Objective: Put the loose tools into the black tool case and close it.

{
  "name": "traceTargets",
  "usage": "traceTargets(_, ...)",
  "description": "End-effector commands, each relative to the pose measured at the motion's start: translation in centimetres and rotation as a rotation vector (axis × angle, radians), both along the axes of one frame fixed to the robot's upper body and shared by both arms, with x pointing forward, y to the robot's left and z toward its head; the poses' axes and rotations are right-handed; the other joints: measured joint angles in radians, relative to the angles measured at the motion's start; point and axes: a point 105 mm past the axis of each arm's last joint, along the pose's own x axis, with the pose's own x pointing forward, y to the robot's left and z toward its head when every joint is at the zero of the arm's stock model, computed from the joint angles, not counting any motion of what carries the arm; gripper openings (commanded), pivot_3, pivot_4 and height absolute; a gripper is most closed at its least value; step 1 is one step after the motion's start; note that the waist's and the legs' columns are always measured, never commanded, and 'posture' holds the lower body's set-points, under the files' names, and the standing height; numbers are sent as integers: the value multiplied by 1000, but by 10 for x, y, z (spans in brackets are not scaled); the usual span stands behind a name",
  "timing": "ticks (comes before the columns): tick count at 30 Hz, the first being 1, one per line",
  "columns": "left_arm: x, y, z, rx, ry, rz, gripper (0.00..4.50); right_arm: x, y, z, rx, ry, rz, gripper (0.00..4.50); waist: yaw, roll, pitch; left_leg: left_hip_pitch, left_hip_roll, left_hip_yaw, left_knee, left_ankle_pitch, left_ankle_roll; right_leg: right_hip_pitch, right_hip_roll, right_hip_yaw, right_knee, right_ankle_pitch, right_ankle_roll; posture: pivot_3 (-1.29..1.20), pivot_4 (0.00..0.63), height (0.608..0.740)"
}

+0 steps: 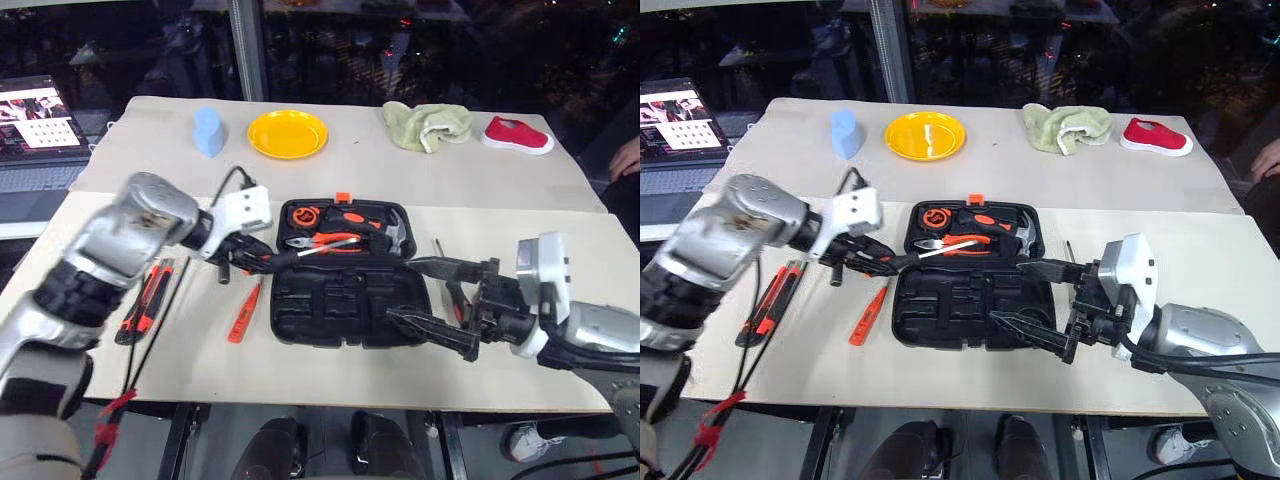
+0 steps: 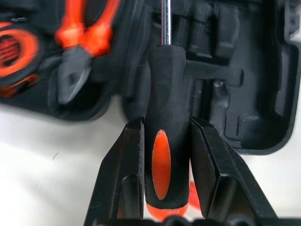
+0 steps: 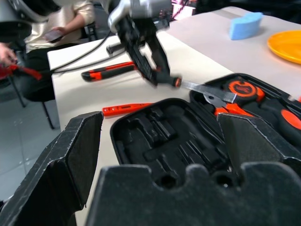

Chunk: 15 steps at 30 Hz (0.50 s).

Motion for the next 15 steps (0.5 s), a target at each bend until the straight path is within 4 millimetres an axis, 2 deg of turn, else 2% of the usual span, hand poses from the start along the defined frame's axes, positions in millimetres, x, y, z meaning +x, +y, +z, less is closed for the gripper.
traceTargets(1,23,-19,-2,88,-111,-73,894,-6,-6,6,0,-29,-49,4500,6,0,0,0,0,0,1,-1,1,0,0,0,0,0,0,0,150,740)
traceTargets(7,27,-38,-7,117,-64,-148,894,-10,-14,3,12,-23,-129,4500,-1,1,0,-4,0,1,9,-5,10,0,5,0,0,2,5,0,150,740)
traceTargets(15,15,-41,-8,129,27,-184,894,-18,-18,-4,11,-14,-183,4500,-1,1,0,-4,0,1,11,-6,11,0,5,1,-1,3,6,0,150,740)
